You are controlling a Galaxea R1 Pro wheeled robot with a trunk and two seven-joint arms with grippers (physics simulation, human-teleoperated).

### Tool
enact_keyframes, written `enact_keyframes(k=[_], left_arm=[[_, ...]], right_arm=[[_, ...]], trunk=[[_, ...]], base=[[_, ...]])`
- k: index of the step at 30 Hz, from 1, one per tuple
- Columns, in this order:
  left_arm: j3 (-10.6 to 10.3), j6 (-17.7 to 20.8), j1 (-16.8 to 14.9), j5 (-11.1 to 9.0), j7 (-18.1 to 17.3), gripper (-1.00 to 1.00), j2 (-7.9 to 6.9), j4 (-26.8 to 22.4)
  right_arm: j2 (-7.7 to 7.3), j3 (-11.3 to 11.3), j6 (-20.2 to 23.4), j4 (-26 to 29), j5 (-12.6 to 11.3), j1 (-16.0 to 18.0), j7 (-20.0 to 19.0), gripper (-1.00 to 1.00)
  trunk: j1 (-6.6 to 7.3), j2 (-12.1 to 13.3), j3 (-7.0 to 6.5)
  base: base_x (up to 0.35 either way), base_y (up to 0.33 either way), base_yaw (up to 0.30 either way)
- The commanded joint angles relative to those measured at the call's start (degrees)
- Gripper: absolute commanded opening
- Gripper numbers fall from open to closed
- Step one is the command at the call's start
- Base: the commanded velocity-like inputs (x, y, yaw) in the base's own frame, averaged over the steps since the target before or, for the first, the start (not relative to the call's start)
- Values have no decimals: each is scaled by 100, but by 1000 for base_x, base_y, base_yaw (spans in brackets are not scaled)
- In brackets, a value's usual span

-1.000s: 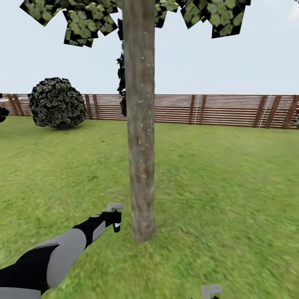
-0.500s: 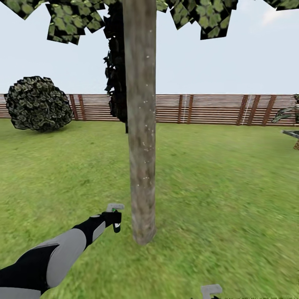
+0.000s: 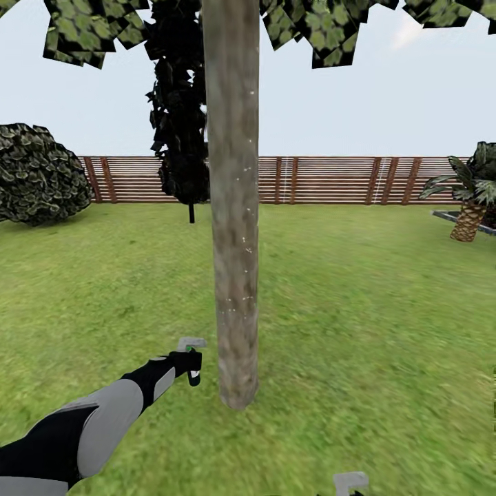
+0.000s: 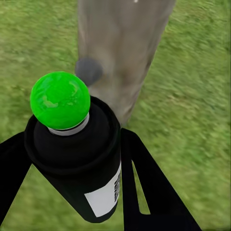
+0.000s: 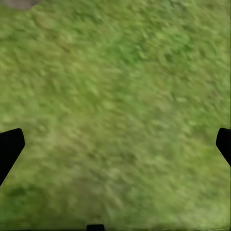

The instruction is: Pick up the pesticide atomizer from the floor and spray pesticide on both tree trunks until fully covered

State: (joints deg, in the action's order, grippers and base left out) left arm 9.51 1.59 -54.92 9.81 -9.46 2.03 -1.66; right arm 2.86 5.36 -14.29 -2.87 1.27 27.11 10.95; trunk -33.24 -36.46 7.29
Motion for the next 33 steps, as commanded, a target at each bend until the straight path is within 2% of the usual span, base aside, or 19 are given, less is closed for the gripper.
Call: enact_keyframes(k=[1, 26, 33], left_arm=[[51, 17, -1, 56, -21, -100, -1, -9], [51, 17, -1, 56, -21, -100, -1, -9], [51, -12, 3, 56, -21, -100, -1, -9]], right_arm=[[4, 44, -30, -29, 14, 13, 39, 100], [13, 44, -30, -29, 14, 13, 39, 100], [13, 44, -30, -29, 16, 13, 39, 100]], trunk=[[-1, -9, 10], [-1, -9, 10], [-1, -9, 10]], base=[[-83, 350, -239], [-43, 350, -252], [-167, 304, -103]])
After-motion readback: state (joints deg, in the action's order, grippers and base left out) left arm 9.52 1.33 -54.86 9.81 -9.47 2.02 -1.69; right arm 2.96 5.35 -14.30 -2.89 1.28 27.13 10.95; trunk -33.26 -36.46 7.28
